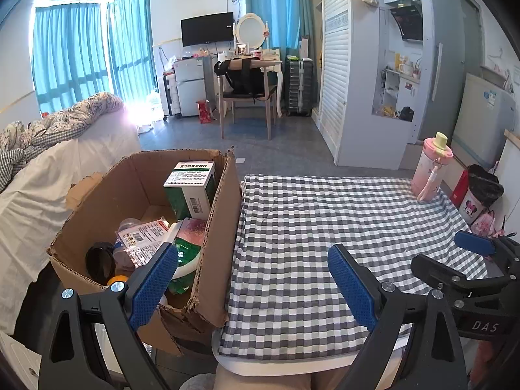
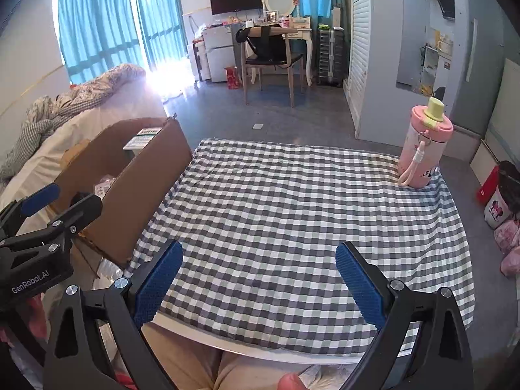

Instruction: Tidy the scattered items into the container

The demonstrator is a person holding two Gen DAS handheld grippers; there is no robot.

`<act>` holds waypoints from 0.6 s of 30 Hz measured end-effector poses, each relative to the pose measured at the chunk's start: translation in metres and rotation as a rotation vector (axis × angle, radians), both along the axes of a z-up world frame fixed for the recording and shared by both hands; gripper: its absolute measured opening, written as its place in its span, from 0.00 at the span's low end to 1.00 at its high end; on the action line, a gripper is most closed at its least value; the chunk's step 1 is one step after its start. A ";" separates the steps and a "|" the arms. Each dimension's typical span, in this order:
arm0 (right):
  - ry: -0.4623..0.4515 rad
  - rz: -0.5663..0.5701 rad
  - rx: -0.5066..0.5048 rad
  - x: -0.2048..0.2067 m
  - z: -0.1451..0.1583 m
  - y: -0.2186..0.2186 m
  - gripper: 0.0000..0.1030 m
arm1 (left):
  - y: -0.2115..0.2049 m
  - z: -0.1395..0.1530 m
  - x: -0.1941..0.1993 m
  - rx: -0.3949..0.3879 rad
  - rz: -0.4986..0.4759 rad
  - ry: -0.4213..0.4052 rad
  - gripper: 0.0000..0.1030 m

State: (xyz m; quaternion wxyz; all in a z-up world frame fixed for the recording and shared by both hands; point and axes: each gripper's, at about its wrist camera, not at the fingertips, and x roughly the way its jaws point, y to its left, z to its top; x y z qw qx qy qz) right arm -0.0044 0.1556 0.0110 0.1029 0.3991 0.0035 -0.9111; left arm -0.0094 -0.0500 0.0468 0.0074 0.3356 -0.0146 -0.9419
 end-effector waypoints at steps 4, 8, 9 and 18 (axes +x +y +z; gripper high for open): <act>-0.004 0.006 0.006 0.000 -0.002 -0.003 0.93 | -0.003 -0.001 -0.001 0.001 0.011 -0.005 0.93; -0.010 0.008 0.009 -0.001 -0.003 -0.006 0.93 | -0.006 -0.003 -0.002 0.001 0.019 -0.013 0.93; -0.012 0.008 0.011 -0.001 -0.004 -0.008 0.93 | -0.006 -0.003 -0.002 0.001 0.020 -0.015 0.93; -0.022 0.018 0.015 -0.002 -0.006 -0.013 0.93 | -0.010 -0.008 -0.003 0.008 0.025 -0.031 0.93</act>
